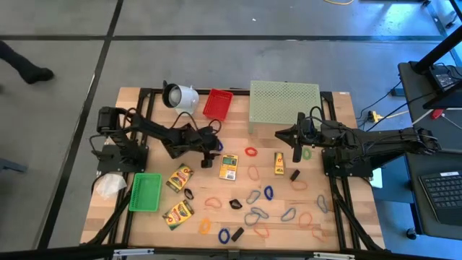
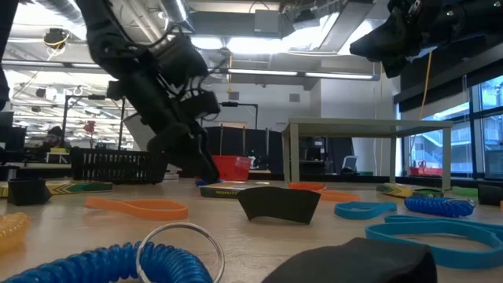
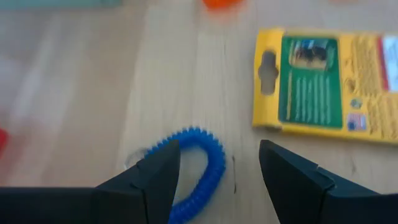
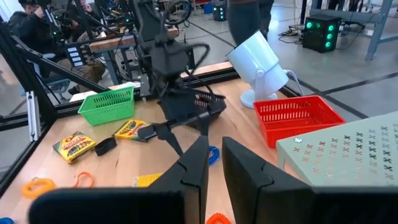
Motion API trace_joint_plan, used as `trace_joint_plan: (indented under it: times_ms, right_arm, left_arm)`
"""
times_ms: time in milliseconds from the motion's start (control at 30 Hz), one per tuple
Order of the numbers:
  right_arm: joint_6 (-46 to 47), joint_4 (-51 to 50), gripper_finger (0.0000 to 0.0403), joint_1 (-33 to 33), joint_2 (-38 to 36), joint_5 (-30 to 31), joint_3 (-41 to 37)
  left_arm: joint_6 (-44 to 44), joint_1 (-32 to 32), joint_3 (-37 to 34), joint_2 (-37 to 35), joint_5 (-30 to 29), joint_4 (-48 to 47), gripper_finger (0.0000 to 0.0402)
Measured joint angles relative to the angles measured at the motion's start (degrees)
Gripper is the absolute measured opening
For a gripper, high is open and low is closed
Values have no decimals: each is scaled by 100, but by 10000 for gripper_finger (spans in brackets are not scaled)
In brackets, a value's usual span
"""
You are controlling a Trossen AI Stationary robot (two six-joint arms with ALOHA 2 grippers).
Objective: Pick & Place Office Desk Supplies
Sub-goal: Put the blue spring keychain into the red bin
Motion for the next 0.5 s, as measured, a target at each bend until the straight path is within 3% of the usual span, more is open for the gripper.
trace_joint_plan:
  times_ms: [267,500]
  right_arm:
    - [-24,0,49,0,0,0,0]
    - [-22,0,49,0,0,0,0]
  left_arm:
    - [-22,136,451,301,217,-897,196]
    - [61,153,471,328,481,-960,125]
